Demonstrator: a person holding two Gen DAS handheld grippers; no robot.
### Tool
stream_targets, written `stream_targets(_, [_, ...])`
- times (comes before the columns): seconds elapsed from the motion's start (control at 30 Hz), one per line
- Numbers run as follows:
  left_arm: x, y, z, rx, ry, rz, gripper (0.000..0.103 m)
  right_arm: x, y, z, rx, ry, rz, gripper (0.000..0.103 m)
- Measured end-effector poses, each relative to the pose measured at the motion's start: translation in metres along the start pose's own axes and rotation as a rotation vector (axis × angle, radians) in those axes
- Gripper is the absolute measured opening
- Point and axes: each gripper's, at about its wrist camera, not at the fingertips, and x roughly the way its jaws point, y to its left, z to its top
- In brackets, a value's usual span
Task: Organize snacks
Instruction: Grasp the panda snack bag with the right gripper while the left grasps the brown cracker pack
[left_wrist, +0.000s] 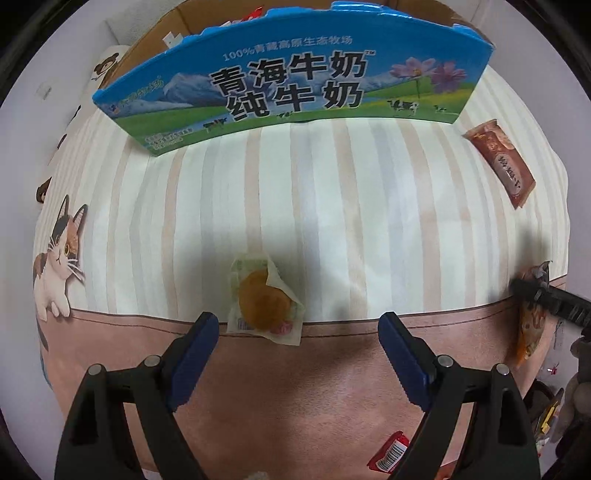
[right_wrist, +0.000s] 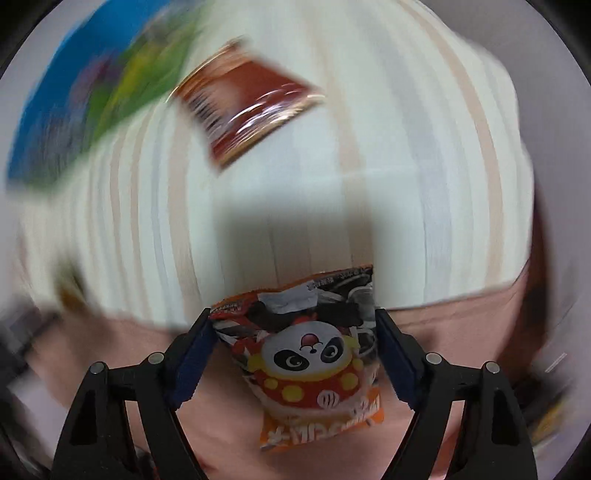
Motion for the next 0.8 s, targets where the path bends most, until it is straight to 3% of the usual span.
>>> stream_targets(0.03, [0.0, 0.0, 0.0, -0.003, 0.002, -0.001, 0.088, -0.003, -0.01, 0.002, 0.081, -0.012, 0.07, 0.085])
stream_targets(0.1, [-0.001, 0.0, 0.0, 0.0, 0.0, -0.003, 0.088, -0.009, -0.017, 0.004, 0.124, -0.01, 0.102, 0.086])
stream_targets(0.2, [-0.004, -0.008, 0.004, 0.006, -0.006, -0.016, 0.088, -0.023, -0.016, 0.0, 0.046, -0.04, 0.051, 0.095])
stream_targets(0.37, [-0.006, -0.034, 0.01, 0.027, 0.0, -0.038, 0.088, 0.004, -0.015, -0.025, -0.013, 0.037, 0.019, 0.095])
stream_targets(0.4, [-0.007, -0.042, 0.013, 0.034, 0.002, -0.041, 0.088, 0.007, -0.017, -0.028, -0.005, 0.005, 0.009, 0.09])
stream_targets(0.43, [-0.008, -0.049, 0.016, 0.039, 0.005, -0.045, 0.088, 0.007, -0.018, -0.029, 0.003, -0.017, -0.006, 0.076])
stream_targets(0.5, [-0.014, -0.067, 0.025, 0.045, 0.012, -0.061, 0.088, -0.002, -0.025, -0.029, 0.024, -0.084, -0.036, 0.066])
stream_targets(0.63, [-0.024, -0.11, 0.057, 0.023, 0.026, -0.15, 0.088, -0.028, -0.055, -0.02, 0.125, -0.178, 0.0, 0.062])
stream_targets(0.8, [-0.014, -0.159, 0.108, -0.09, 0.088, -0.269, 0.088, -0.049, -0.089, 0.001, 0.192, -0.218, 0.029, 0.062])
